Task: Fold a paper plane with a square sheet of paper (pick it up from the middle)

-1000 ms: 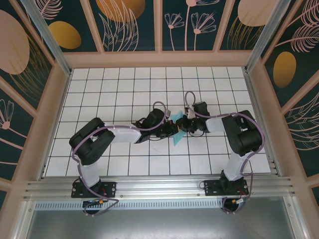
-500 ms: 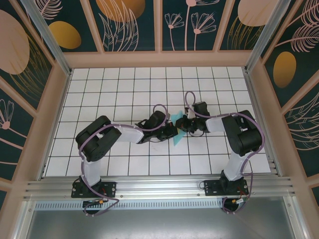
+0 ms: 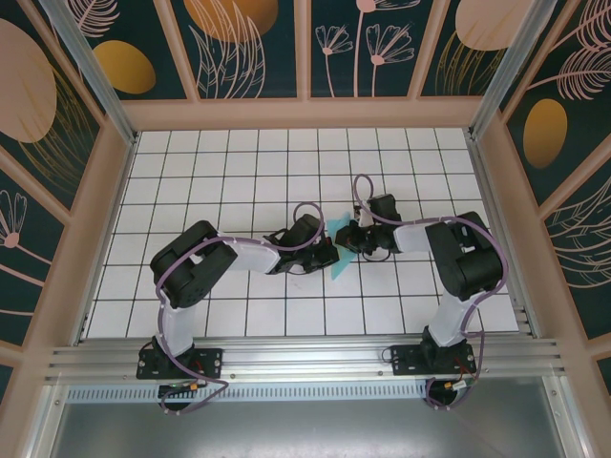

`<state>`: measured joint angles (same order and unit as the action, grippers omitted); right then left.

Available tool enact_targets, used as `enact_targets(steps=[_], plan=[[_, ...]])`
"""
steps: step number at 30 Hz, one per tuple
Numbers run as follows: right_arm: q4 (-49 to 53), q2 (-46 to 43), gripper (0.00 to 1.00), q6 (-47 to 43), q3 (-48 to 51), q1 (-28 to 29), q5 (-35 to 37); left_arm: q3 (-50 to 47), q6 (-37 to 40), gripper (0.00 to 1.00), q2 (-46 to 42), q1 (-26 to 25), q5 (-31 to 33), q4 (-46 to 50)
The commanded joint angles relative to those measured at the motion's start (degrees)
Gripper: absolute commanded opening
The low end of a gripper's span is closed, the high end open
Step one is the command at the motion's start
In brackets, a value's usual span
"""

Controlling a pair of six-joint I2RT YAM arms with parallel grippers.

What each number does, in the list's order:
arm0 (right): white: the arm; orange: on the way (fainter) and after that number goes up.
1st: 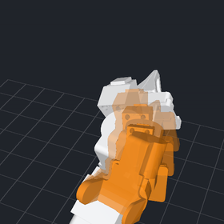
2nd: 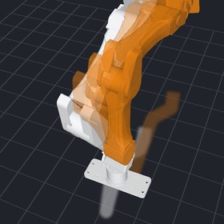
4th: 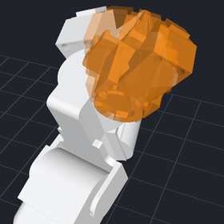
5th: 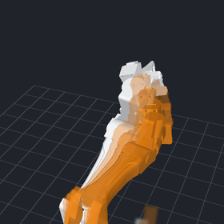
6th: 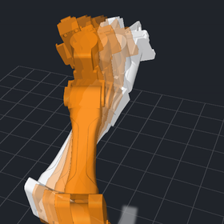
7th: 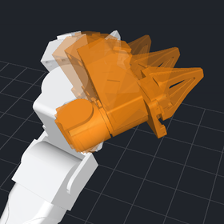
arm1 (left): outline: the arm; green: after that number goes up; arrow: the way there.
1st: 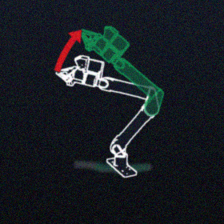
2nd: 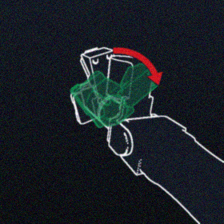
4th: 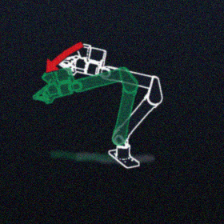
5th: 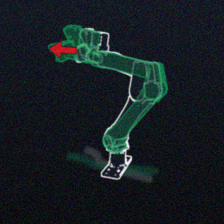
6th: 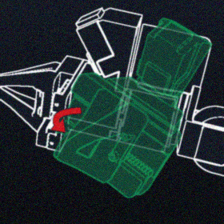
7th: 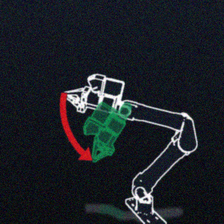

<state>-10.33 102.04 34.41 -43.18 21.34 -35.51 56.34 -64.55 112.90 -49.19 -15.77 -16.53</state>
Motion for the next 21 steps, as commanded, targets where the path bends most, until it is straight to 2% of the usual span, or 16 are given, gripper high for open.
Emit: enact_targets(steps=[1,8,15,21], plan=[[5.8,-4.0,0.16,-2.0,-1.5,-1.2,0.9,-0.3,1.6,0.00,2.5,-0.3,1.6,7.2],[6.7,-8.4,0.16,-4.7,0.5,-4.4,-1.4,-0.3,2.0,0.00,2.9,-0.4,2.4,8.5],[4.3,-5.2,0.11,-5.4,1.1,-3.3,-5.7,-0.3,2.6,0.00,3.5,-0.6,2.4,8.8],[5.4,-0.1,0.10,-6.6,-2.3,-1.7,-4.9,-0.3,2.8,0.00,3.7,-0.5,2.8,9.3]])
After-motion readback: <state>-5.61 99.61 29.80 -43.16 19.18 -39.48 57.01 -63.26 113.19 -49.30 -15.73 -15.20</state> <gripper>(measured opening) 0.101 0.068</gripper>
